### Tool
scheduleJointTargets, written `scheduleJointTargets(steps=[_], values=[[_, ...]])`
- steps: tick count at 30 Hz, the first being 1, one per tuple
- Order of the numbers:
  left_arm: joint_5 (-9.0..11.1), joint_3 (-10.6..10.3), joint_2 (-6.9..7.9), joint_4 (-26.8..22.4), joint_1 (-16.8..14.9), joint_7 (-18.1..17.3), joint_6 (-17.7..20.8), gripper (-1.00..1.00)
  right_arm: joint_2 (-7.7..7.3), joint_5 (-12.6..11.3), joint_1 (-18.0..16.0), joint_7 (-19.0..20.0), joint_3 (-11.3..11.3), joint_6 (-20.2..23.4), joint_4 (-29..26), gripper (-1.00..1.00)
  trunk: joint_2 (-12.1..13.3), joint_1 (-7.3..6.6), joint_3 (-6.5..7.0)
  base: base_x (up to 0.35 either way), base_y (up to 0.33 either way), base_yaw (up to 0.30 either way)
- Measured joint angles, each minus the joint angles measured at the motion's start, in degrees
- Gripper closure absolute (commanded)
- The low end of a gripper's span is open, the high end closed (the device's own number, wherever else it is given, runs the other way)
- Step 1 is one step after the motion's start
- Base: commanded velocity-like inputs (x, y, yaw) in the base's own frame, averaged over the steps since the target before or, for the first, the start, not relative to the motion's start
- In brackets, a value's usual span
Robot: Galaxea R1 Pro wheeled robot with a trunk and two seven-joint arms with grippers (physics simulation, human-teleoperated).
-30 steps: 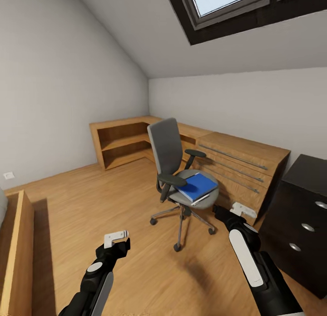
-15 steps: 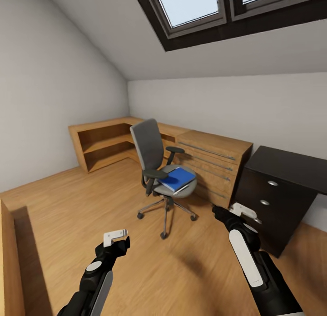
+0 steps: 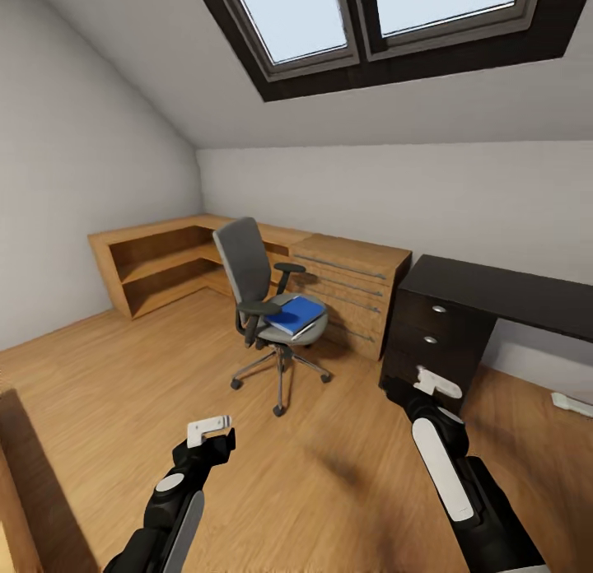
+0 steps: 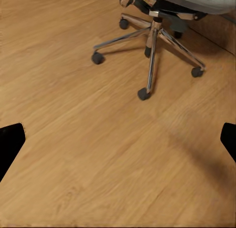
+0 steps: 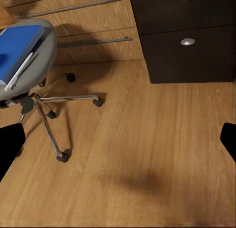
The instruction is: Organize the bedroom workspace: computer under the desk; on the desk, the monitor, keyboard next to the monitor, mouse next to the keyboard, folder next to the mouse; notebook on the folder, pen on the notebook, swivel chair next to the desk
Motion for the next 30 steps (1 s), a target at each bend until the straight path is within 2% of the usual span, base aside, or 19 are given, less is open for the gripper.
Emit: scheduleJointTargets(steps=[3, 12, 26, 30], values=[[0.0, 0.0, 0.01, 0.0, 0.0, 0.0, 0.0, -1.0, 0.07, 0.2, 0.0, 0.0, 0.2, 0.0, 1.8, -1.0, 1.2, -0.66, 0.37, -0.336, 0.133, -0.008], [0.0, 0.0, 0.01, 0.0, 0.0, 0.0, 0.0, -1.0, 0.07, 0.2, 0.0, 0.0, 0.3, 0.0, 2.2, -1.0, 4.8, -2.64, 1.32, -0.336, 0.133, -0.001], [0.0, 0.0, 0.01, -0.1, 0.0, 0.0, 0.0, -1.0, 0.08, 0.2, 0.0, 0.0, 0.3, 0.0, 2.1, -1.0, 10.4, -5.71, 3.71, -0.336, 0.108, -0.002], [0.0, 0.0, 0.01, -1.0, 0.3, 0.0, -0.1, -1.0, 0.07, 0.2, 0.0, 0.1, 0.2, 0.0, 2.1, -1.0, 12.0, -6.59, 4.42, -0.337, 0.015, -0.139]])
